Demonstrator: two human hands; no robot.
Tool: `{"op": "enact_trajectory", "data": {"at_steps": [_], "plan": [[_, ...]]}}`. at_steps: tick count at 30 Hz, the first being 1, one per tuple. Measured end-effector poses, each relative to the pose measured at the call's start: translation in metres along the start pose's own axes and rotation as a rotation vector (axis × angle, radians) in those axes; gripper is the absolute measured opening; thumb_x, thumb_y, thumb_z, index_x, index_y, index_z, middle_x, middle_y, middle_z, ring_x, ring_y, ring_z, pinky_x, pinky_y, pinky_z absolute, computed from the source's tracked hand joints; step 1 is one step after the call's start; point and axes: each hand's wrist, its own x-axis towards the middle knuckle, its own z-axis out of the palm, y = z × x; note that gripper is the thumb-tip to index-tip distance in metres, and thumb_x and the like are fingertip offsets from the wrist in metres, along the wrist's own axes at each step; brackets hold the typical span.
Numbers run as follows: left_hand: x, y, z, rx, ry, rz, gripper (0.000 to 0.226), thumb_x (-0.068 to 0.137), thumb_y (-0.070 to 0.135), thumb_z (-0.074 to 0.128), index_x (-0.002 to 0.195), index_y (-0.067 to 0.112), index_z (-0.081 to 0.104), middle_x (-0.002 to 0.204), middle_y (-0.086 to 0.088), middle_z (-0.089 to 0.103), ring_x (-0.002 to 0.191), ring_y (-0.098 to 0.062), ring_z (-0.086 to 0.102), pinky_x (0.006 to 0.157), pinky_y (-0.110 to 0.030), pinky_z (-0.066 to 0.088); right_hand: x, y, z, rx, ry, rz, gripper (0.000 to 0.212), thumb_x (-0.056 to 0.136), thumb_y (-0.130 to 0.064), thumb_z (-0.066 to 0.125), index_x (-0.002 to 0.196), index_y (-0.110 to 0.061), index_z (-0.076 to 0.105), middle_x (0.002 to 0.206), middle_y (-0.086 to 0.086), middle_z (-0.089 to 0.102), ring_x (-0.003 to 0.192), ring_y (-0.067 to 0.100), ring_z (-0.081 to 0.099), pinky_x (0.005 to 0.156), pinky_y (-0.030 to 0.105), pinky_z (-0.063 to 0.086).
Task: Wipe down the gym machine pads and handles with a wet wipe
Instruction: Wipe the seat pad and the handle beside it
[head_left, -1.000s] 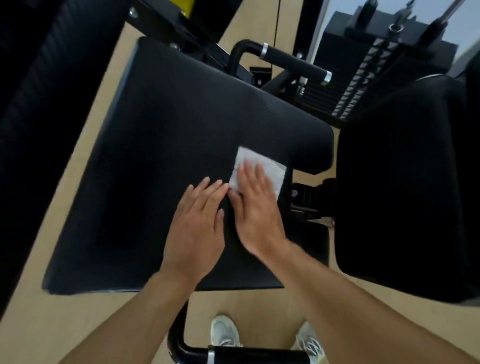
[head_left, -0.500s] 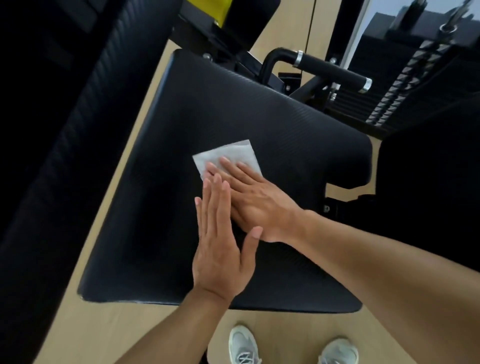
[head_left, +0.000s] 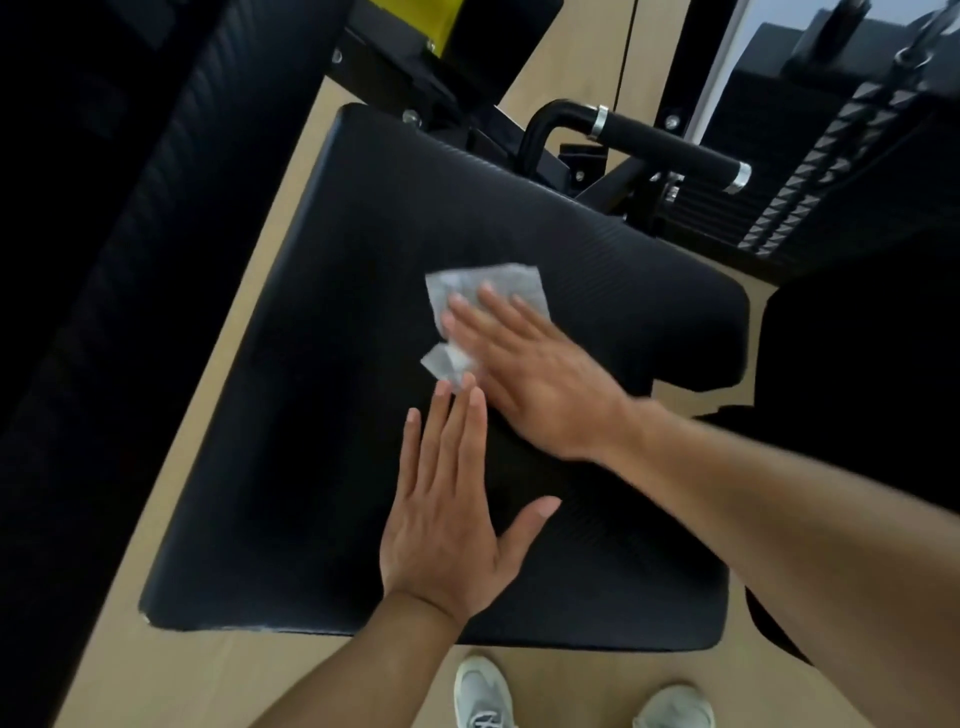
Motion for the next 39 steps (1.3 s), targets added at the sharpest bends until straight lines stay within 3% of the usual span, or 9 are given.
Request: {"op": "enact_trajectory", "data": {"at_steps": [5, 10, 15, 21, 24, 28, 32, 37, 39], "plan": [[0.002, 0.001, -0.001, 0.062, -0.082, 0.0, 0.098, 0.098, 0.074, 0.026, 0.158, -0.003, 0.016, 0.169, -0.016, 0.013, 0.158, -0.026, 0.01, 0.125, -0.049, 0.017, -0.043, 0.0, 0.017, -0.088, -0.077, -0.082, 0.06, 0.11, -0.047, 0.022, 0.164, -0.023, 0.007, 0.172, -0.005, 0.0, 0.157, 0.012, -0.012, 0.13, 0.042, 0.003], [0.003, 0.001, 0.0, 0.06, -0.105, 0.015, 0.097, 0.098, 0.074, 0.026, 0.16, 0.001, 0.011, 0.17, -0.011, 0.012, 0.158, -0.024, 0.01, 0.125, -0.047, 0.015, 0.032, 0.024, -0.017, 0.155, 0.065, 0.355, 0.057, 0.11, -0.048, 0.016, 0.163, -0.03, 0.004, 0.171, -0.011, -0.007, 0.155, 0.008, -0.019, 0.129, 0.041, -0.007], [0.004, 0.002, 0.0, 0.112, -0.155, -0.004, 0.097, 0.098, 0.076, 0.02, 0.16, 0.003, 0.009, 0.169, -0.009, 0.01, 0.158, -0.022, 0.01, 0.126, -0.046, 0.013, 0.066, 0.018, -0.023, 0.079, 0.04, 0.062, 0.053, 0.111, -0.039, 0.025, 0.162, -0.031, 0.012, 0.171, -0.009, 0.003, 0.156, 0.011, -0.012, 0.128, 0.038, -0.007], [0.007, 0.002, 0.0, 0.142, -0.214, 0.009, 0.091, 0.099, 0.073, 0.018, 0.161, 0.006, 0.009, 0.17, -0.006, 0.013, 0.158, -0.023, 0.009, 0.125, -0.05, 0.014, -0.022, 0.074, -0.013, 0.227, 0.278, 0.749, 0.051, 0.112, -0.033, 0.019, 0.163, -0.032, 0.01, 0.171, -0.013, 0.001, 0.155, 0.006, -0.011, 0.127, 0.035, -0.01], [0.008, 0.003, 0.0, 0.161, -0.24, 0.003, 0.089, 0.099, 0.072, 0.018, 0.16, 0.008, 0.012, 0.169, -0.005, 0.017, 0.157, -0.024, 0.012, 0.124, -0.052, 0.015, -0.044, 0.056, 0.008, 0.283, 0.387, 0.923, 0.052, 0.112, -0.024, 0.021, 0.163, -0.021, 0.015, 0.172, -0.006, 0.005, 0.157, 0.01, -0.006, 0.129, 0.034, -0.004], [0.008, 0.003, 0.001, 0.184, -0.261, 0.007, 0.088, 0.099, 0.071, 0.015, 0.16, 0.007, 0.012, 0.168, -0.005, 0.017, 0.157, -0.024, 0.013, 0.125, -0.052, 0.015, -0.059, -0.019, 0.043, 0.153, 0.328, 0.594, 0.055, 0.106, -0.023, 0.029, 0.16, -0.013, 0.029, 0.168, 0.009, 0.025, 0.157, 0.028, 0.016, 0.128, 0.042, 0.015], [0.008, 0.003, 0.001, 0.185, -0.254, 0.006, 0.087, 0.1, 0.069, 0.013, 0.16, 0.006, 0.013, 0.167, -0.007, 0.021, 0.156, -0.025, 0.016, 0.125, -0.053, 0.015, -0.062, -0.014, 0.035, 0.09, 0.189, 0.337, 0.055, 0.108, -0.032, 0.022, 0.162, -0.021, 0.015, 0.171, -0.003, 0.008, 0.158, 0.013, -0.005, 0.13, 0.039, 0.0], [0.008, 0.004, -0.001, 0.172, -0.231, 0.014, 0.085, 0.101, 0.067, 0.013, 0.159, 0.006, 0.011, 0.165, -0.006, 0.021, 0.156, -0.026, 0.017, 0.126, -0.053, 0.015, -0.043, 0.084, -0.017, 0.205, 0.223, 0.848, 0.052, 0.113, -0.026, 0.016, 0.164, -0.024, 0.007, 0.171, -0.006, -0.006, 0.157, 0.012, -0.012, 0.127, 0.037, -0.011], [0.008, 0.004, -0.001, 0.166, -0.239, 0.015, 0.085, 0.101, 0.068, 0.014, 0.159, 0.007, 0.012, 0.165, -0.006, 0.023, 0.156, -0.026, 0.016, 0.126, -0.054, 0.015, -0.05, 0.092, -0.017, 0.345, 0.371, 1.088, 0.052, 0.113, -0.024, 0.017, 0.164, -0.02, 0.009, 0.172, -0.003, -0.002, 0.158, 0.012, -0.006, 0.128, 0.035, -0.006]]}}
